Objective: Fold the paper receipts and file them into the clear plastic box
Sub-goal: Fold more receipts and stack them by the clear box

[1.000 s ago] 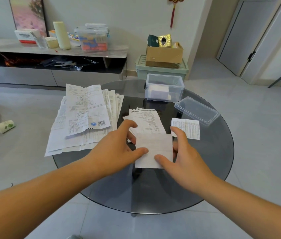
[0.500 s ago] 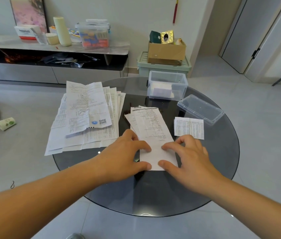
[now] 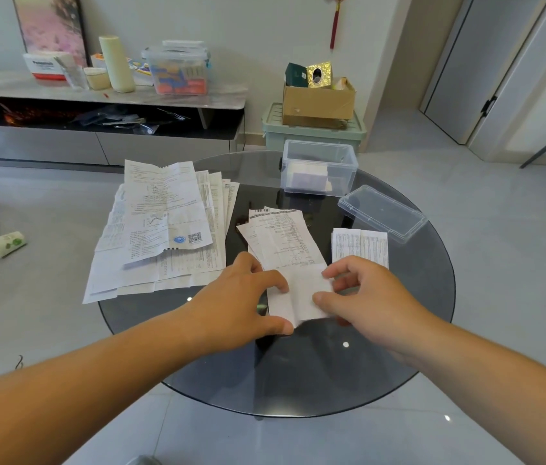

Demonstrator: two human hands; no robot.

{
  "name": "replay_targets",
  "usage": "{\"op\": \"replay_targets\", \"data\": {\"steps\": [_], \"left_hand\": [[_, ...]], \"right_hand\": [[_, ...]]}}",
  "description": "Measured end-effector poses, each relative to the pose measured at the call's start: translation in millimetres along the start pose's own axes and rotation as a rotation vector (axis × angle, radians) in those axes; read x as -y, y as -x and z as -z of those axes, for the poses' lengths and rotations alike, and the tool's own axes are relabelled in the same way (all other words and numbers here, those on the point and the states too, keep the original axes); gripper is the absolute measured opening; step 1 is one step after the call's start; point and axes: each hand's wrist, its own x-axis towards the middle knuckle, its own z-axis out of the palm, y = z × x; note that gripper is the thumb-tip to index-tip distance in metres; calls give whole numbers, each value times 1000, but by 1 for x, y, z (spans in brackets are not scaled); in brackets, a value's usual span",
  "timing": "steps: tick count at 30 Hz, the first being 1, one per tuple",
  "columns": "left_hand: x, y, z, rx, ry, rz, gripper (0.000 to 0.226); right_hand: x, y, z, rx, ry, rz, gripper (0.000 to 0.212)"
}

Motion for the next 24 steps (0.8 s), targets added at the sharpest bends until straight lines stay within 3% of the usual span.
{"op": "replay_targets", "data": {"steps": [7,12,19,24], "left_hand": [[-5,8,-3,-23,-45,-32,62],[-10,7,6,-255,141,-98,48],[-10,0,22,-124,488,-42,9],[-3,1,20,-61,523,16,12]], "right_hand": [[-7,-2,0,6,86,92,16],[-2,-1,7,67,57,188,20],[3,3,12,120,114,276,19],[0,-1,11,78,142,287,8]]}}
